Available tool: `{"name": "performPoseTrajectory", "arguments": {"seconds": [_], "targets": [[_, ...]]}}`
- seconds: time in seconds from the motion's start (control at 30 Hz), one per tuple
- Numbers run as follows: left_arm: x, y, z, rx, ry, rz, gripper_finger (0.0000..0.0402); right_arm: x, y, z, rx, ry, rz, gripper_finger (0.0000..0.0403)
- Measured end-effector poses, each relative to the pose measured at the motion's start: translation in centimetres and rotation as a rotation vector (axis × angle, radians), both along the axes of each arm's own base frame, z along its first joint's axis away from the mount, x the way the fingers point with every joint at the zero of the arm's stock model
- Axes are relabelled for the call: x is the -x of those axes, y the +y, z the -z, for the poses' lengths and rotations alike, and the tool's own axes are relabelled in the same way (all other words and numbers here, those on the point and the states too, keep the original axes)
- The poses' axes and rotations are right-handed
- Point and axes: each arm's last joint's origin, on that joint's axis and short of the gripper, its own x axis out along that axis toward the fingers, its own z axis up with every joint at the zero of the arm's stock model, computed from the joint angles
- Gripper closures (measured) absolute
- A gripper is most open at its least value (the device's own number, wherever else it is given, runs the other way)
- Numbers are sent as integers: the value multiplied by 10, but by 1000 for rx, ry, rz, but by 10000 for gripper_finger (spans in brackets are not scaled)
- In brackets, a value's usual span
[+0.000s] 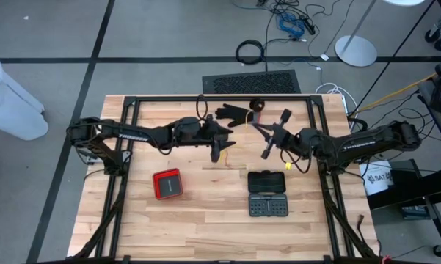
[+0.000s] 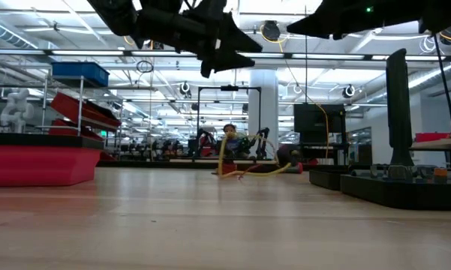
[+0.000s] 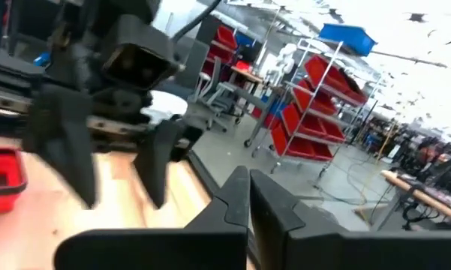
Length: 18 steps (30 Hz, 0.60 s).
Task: Coil cords
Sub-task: Uncoil the yellow wire from the spool
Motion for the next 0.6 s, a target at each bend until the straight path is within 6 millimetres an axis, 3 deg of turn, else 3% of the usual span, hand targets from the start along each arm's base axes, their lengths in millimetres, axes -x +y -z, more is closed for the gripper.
{"name": "performPoseTrajectory", "arguments": {"seconds": [0.13,0.33,0.6], "targets": [[0,3,8,-46,60,-68,168,2,0,8,-42,77,17,399],[-12,6,37,-61,129,-89,168,4,-2,25,-103,215,67,379],[-48,25,86,49,202,-24,168,9,-8,39,-184,319,119,348]]}}
